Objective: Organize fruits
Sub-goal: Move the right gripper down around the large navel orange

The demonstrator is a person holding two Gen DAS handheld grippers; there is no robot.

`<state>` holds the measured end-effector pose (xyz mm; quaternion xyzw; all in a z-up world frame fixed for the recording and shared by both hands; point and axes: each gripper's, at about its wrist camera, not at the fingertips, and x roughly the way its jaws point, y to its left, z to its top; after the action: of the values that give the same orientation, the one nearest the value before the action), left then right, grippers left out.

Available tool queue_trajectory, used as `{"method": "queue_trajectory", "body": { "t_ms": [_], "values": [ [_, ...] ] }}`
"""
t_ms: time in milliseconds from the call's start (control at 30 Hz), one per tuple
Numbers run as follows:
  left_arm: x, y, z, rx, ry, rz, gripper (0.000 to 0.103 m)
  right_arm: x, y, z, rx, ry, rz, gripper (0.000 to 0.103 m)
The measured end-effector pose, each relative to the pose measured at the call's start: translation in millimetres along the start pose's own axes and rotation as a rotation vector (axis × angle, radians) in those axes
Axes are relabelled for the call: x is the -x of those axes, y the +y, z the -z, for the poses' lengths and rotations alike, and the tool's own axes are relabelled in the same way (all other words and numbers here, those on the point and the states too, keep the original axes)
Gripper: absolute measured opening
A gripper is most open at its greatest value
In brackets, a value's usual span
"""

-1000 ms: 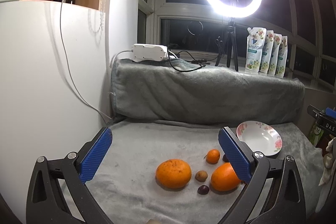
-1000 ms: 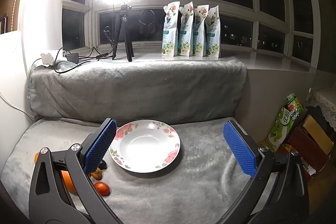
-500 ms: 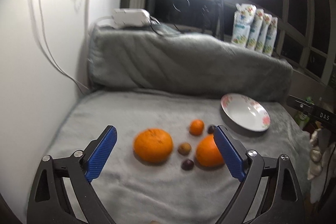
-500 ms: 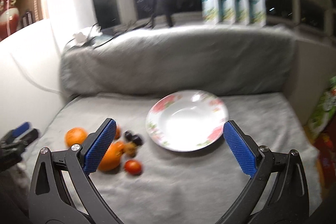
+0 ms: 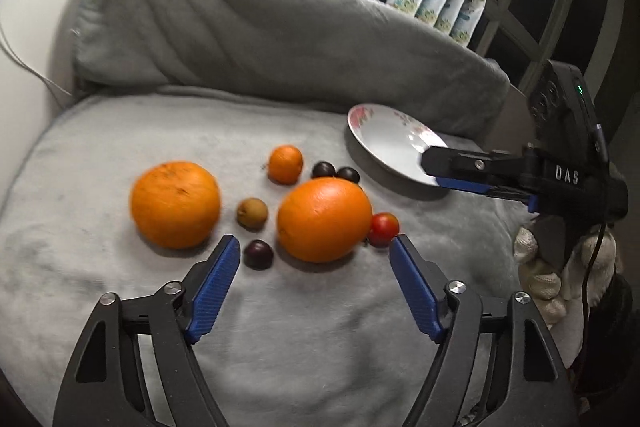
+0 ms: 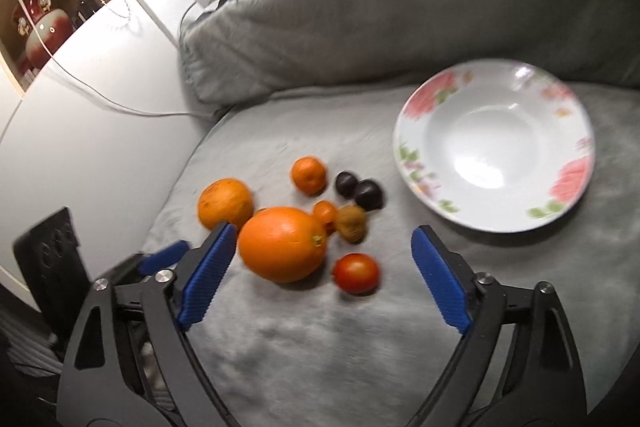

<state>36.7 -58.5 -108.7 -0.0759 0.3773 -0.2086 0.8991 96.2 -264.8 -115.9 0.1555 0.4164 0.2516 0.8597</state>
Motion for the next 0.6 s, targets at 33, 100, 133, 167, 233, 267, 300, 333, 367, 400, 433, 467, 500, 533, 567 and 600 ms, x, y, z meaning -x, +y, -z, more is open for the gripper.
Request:
{"method": "queue_trajectory", "body": {
  "t_ms": [33, 100, 133, 167, 233, 267, 300, 333, 367, 400, 433, 467, 500, 533, 567, 600],
  "values": [
    [-3.9, 0.2, -0.3, 0.004, 0.013, 0.012, 0.071, -4.0, -1.1, -1.0, -0.009, 0.018, -0.02, 0.084],
    [-9.1, 0.6, -1.5, 0.012, 0.031, 0.031, 0.068, -14.7, -0.3, -2.4, -0.023, 0.06, -0.053, 0.08],
    [-10.8, 0.9, -2.8, 0.015, 0.035, 0.036, 0.068, -20.2, -0.7, -3.5, -0.029, 0.075, -0.057, 0.079],
    [-12.3, 0.9, -3.5, 0.014, 0.038, 0.041, 0.068, -24.7, -0.5, -3.8, -0.034, 0.088, -0.062, 0.078],
    [-15.7, 1.3, -5.7, 0.012, 0.044, 0.041, 0.068, -30.1, -0.5, -4.6, -0.046, 0.11, -0.078, 0.075],
    [-16.3, 1.2, -6.4, 0.011, 0.045, 0.04, 0.068, -33.2, -0.3, -4.2, -0.054, 0.121, -0.089, 0.074],
    [-17.7, 1.2, -7.2, 0.009, 0.046, 0.039, 0.068, -35.1, 0.1, -4.3, -0.057, 0.126, -0.092, 0.073],
    [-19.2, 1.6, -8.0, 0.008, 0.048, 0.038, 0.068, -37.3, 0.6, -4.2, -0.058, 0.132, -0.093, 0.072],
    [-20.7, 1.7, -9.0, 0.008, 0.051, 0.04, 0.068, -39.6, 1.7, -4.2, -0.058, 0.139, -0.092, 0.071],
    [-21.5, 1.7, -9.5, 0.01, 0.055, 0.042, 0.068, -41.4, 1.7, -4.7, -0.06, 0.144, -0.093, 0.071],
    [-25.3, 2.6, -11.3, 0.009, 0.059, 0.043, 0.068, -43.2, 1.7, -4.9, -0.064, 0.15, -0.095, 0.07],
    [-26.9, 2.7, -11.7, 0.01, 0.064, 0.047, 0.068, -45.1, 1.8, -4.9, -0.069, 0.157, -0.1, 0.07],
    [-28.6, 3.0, -11.8, 0.01, 0.068, 0.05, 0.068, -45.3, 1.0, -4.5, -0.073, 0.161, -0.103, 0.07],
    [-29.4, 2.9, -11.5, 0.011, 0.069, 0.052, 0.068, -47.1, 1.1, -4.8, -0.075, 0.166, -0.104, 0.07],
    [-30.9, 2.9, -11.5, 0.011, 0.073, 0.054, 0.068, -48.2, 1.2, -4.8, -0.076, 0.17, -0.106, 0.069],
    [-32.0, 3.1, -11.4, 0.012, 0.076, 0.056, 0.068, -49.4, 1.5, -4.9, -0.077, 0.173, -0.106, 0.069]
  ]
}}
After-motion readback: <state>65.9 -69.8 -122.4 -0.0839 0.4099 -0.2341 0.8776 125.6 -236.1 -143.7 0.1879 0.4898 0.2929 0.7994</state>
